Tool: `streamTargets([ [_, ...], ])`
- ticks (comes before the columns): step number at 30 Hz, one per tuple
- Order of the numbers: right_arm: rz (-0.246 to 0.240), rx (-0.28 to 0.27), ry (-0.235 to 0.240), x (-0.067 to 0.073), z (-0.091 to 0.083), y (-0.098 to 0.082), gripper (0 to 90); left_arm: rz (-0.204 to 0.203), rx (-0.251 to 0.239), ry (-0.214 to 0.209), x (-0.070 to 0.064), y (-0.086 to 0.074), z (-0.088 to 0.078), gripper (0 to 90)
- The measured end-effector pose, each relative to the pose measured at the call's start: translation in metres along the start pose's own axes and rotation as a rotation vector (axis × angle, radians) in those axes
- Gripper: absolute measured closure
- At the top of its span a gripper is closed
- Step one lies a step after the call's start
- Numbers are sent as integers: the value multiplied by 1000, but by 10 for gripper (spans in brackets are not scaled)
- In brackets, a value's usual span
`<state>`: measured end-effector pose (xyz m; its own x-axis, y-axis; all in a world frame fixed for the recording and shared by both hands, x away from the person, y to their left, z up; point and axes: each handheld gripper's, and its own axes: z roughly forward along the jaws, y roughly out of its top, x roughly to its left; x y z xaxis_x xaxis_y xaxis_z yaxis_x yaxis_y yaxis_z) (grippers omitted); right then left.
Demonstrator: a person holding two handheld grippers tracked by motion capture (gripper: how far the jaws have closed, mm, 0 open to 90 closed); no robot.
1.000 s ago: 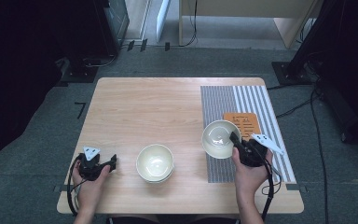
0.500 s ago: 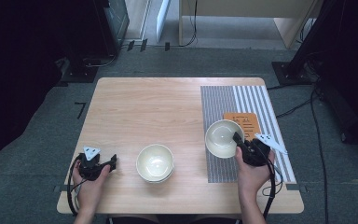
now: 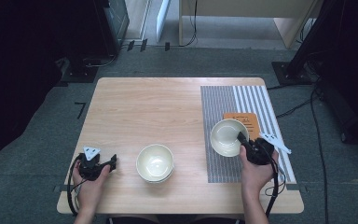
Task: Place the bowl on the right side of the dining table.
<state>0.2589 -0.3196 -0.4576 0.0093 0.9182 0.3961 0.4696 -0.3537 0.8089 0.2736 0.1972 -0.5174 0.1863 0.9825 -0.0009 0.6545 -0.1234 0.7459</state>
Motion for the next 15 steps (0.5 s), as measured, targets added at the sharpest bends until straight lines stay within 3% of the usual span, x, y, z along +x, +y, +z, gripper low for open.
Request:
streamTargets([
  [15,14,25,-16,-14,9,2,839,0,0,0,0,0,0,250],
])
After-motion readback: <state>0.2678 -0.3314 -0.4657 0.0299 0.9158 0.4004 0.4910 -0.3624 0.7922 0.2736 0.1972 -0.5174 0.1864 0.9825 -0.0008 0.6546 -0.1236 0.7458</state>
